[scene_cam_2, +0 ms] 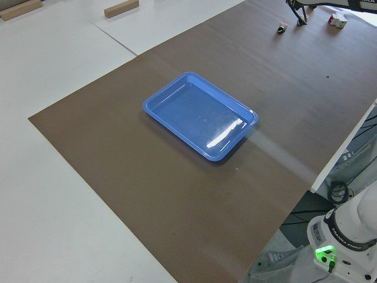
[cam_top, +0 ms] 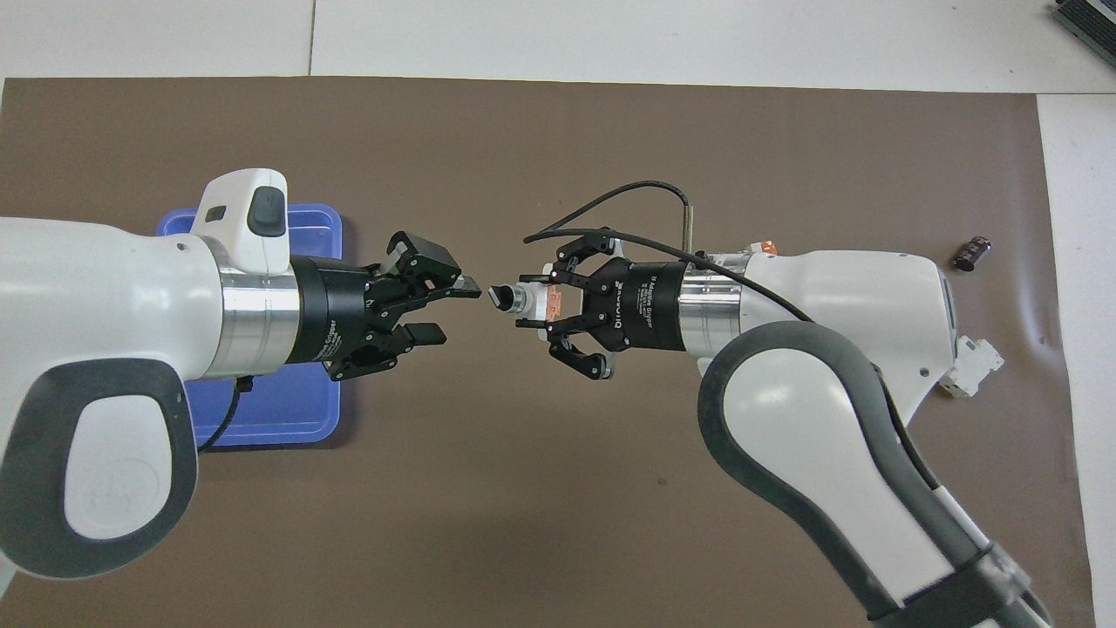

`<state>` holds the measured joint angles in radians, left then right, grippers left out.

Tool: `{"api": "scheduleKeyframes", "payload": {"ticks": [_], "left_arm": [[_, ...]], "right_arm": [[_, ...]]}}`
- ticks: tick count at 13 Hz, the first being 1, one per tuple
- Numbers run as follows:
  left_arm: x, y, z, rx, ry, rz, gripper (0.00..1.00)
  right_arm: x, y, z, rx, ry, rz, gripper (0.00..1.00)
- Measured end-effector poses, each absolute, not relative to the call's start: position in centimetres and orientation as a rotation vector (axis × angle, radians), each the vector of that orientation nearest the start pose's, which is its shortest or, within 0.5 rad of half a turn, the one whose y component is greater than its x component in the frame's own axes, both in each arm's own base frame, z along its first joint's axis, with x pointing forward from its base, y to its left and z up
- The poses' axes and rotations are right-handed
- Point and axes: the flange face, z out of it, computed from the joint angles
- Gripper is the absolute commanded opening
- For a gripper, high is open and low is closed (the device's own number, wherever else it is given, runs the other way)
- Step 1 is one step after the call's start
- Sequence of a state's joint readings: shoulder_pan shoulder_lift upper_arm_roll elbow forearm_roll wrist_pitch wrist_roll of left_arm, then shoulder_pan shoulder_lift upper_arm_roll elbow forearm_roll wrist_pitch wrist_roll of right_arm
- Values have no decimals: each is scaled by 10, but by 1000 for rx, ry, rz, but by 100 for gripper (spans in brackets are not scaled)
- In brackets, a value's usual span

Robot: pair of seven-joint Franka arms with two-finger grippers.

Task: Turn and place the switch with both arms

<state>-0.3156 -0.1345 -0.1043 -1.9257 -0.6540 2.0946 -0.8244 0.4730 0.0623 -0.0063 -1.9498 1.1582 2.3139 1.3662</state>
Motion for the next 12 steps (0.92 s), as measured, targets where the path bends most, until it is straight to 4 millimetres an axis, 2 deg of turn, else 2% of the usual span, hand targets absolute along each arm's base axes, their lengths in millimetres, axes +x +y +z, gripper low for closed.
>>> {"api": "scheduleKeyframes", "payload": {"ticks": [2,7,12], "left_arm": [[487,-263,584,2348,786,-124,54],[486,-268,585,2334,783,-88,44],[488,-282,577,2328,772,-66,39]], "right_arm": [[533,288,488,-1567,1624,725,0],[533,288,488,-1567,1624,725,0],[533,288,488,-1567,1624,725,0]]}}
